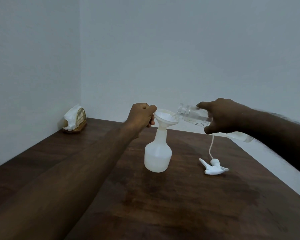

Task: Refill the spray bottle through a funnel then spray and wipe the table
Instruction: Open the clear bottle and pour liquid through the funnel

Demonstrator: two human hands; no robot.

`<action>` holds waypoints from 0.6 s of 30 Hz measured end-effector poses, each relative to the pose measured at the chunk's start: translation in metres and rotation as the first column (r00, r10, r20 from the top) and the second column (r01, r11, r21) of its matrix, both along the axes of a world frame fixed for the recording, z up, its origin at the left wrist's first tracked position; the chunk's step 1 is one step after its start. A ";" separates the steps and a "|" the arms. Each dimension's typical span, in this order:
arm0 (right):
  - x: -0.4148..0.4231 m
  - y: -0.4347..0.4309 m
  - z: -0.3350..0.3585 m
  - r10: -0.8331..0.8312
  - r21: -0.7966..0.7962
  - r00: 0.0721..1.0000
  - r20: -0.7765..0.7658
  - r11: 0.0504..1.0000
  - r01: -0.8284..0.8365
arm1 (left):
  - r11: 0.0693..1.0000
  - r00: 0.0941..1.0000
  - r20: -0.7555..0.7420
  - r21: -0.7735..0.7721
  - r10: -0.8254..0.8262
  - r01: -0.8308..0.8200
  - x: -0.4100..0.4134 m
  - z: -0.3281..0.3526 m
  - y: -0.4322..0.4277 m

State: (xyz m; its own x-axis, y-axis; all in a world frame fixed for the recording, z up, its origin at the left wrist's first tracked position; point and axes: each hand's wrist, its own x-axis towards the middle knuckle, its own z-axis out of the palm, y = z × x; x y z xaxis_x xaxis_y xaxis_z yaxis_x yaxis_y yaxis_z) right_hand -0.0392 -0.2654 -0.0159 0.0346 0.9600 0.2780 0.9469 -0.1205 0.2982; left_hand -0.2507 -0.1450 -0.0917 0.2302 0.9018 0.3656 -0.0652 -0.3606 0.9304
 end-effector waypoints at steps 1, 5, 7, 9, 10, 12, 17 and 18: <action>0.000 0.000 0.000 -0.003 0.000 1.000 0.002 1.000 0.003 | 1.000 1.000 0.000 0.001 0.000 0.000 0.000 0.000 0.000; -0.001 0.000 0.001 -0.012 0.004 1.000 0.012 1.000 0.012 | 1.000 1.000 -0.005 0.004 0.004 -0.004 0.000 -0.001 0.001; -0.001 0.000 0.000 -0.014 0.003 1.000 0.015 1.000 0.014 | 1.000 1.000 -0.004 0.002 0.003 -0.003 0.000 -0.001 0.001; -0.001 0.000 -0.001 -0.015 0.001 1.000 0.016 1.000 0.015 | 1.000 1.000 -0.004 0.001 0.005 -0.005 0.001 -0.002 0.001; -0.001 0.000 -0.001 -0.016 0.000 1.000 0.018 1.000 0.016 | 1.000 1.000 -0.005 0.002 0.006 -0.006 0.001 -0.001 0.001; -0.001 0.000 -0.001 -0.021 -0.001 0.999 0.025 1.000 0.021 | 1.000 1.000 -0.005 0.002 0.004 -0.004 0.000 -0.001 0.000; -0.002 -0.001 0.001 -0.028 -0.007 0.999 0.044 1.000 0.028 | 1.000 1.000 -0.006 0.003 -0.002 0.002 0.001 0.001 0.000; -0.002 -0.001 0.002 -0.031 -0.010 0.998 0.049 0.999 0.032 | 1.000 1.000 -0.006 0.002 -0.005 0.005 0.001 0.001 -0.001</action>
State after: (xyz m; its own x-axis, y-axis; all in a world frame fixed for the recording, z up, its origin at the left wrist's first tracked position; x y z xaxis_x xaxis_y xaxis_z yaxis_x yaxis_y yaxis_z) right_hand -0.0415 -0.2664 -0.0142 0.0513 0.9614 0.2702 0.9269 -0.1466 0.3456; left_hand -0.2497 -0.1456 -0.0906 0.2370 0.8998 0.3663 -0.0612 -0.3625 0.9300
